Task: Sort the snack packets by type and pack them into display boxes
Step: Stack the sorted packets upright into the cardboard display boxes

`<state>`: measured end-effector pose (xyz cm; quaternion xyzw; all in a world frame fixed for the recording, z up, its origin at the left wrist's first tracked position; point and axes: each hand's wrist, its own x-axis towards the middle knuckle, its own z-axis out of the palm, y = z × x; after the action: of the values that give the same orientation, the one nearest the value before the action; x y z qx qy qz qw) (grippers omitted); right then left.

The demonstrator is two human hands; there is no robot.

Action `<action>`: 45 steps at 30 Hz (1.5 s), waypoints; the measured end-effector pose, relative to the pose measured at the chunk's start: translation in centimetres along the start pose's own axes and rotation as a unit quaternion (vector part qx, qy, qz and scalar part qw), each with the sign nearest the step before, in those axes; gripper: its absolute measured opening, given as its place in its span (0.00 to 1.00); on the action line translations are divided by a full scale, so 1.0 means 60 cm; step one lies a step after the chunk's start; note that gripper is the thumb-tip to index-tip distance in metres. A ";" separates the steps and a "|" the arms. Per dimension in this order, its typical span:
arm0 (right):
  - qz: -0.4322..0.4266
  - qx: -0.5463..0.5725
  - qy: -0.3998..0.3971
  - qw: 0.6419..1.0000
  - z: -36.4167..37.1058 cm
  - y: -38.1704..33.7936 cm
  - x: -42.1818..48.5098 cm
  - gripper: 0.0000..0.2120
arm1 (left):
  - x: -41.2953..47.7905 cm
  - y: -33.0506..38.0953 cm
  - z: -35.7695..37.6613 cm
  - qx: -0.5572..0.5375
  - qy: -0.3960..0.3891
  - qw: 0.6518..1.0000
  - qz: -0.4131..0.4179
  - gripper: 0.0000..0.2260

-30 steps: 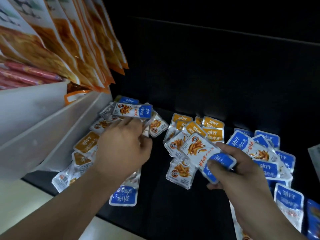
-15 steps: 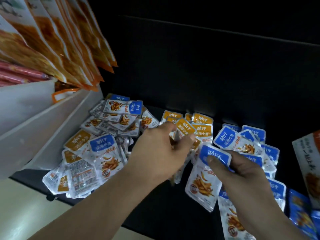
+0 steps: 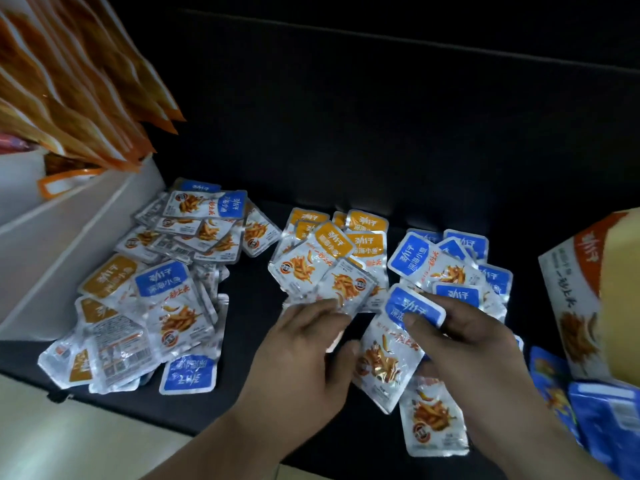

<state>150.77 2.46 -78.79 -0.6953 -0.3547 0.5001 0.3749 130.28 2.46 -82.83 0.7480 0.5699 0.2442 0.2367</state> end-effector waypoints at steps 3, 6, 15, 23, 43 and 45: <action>0.015 0.024 0.000 1.000 -0.021 -0.001 -0.012 0.11 | -0.009 0.061 0.008 -0.317 -0.069 0.928 -0.182 0.11; 0.011 -0.002 0.009 1.000 -0.041 0.002 -0.024 0.13 | -0.015 0.097 0.025 -0.340 -0.114 0.919 -0.165 0.13; -0.103 -0.275 0.112 0.949 -0.076 0.037 0.021 0.23 | 0.026 -0.009 0.027 0.239 -0.005 0.971 0.029 0.26; -0.216 -0.461 0.188 0.840 -0.069 0.071 0.028 0.30 | 0.025 -0.019 0.035 0.181 0.017 0.983 0.038 0.22; -0.163 -0.324 -0.225 0.904 0.096 -0.069 0.015 0.08 | -0.008 -0.051 -0.091 0.045 -0.063 0.996 0.047 0.28; -0.165 -0.215 -0.132 0.954 0.114 -0.073 0.030 0.13 | -0.001 -0.061 -0.094 -0.064 -0.079 0.994 -0.050 0.17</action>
<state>144.12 7.24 -77.21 -0.6194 -0.6099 0.4301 0.2437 123.97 3.72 -80.80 0.7190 0.5692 0.2086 0.3399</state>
